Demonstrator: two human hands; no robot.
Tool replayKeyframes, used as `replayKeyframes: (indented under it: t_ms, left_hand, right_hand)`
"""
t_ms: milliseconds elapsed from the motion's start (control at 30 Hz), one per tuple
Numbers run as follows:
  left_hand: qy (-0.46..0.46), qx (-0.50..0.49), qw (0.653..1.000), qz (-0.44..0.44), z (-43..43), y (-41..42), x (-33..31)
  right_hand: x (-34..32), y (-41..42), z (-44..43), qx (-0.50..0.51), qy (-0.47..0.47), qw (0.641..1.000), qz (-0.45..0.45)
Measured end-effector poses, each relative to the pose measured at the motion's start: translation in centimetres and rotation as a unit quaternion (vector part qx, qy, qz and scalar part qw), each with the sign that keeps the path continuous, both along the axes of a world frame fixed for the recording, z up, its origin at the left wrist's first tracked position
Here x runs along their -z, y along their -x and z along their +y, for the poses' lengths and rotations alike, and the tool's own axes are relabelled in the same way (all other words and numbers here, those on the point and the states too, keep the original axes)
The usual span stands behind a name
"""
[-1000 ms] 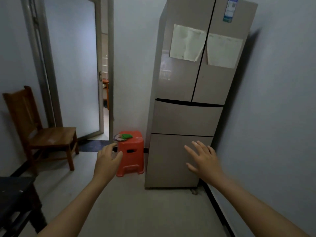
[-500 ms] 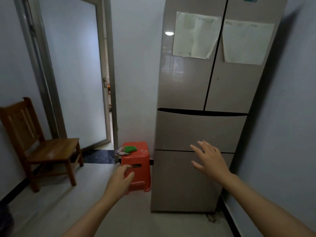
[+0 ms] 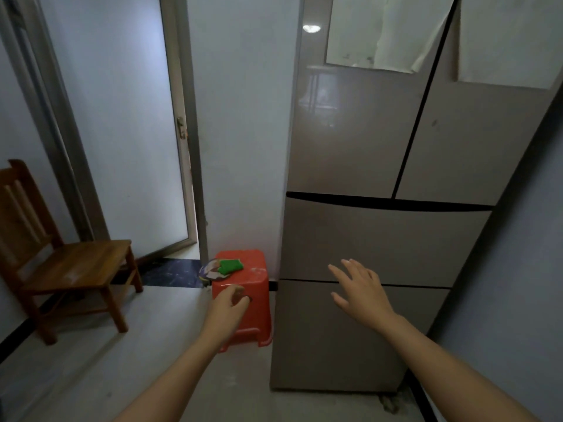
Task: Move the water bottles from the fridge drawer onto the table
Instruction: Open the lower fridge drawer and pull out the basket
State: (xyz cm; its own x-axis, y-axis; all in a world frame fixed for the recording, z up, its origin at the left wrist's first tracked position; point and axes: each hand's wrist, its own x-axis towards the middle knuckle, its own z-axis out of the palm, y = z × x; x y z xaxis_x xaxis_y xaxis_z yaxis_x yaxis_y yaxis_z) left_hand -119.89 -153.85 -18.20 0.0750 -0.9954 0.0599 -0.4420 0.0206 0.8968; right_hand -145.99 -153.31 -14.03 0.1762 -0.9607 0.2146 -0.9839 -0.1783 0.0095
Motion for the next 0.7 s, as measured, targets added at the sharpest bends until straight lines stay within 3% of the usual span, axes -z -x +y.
replayKeyframes:
  t_ms: [367,700]
  left_hand:
    - [-0.015,0.066,0.996,0.056,-19.9,-0.7,1.2]
    - [-0.070,0.147,0.980,0.111,-27.1,4.1,3.5]
  right_hand:
    - [-1.8,-4.8,-15.8,0.070,-0.042,0.996,0.020]
    - [-1.4,-3.8,-22.5,0.158,-0.066,0.985,-0.002]
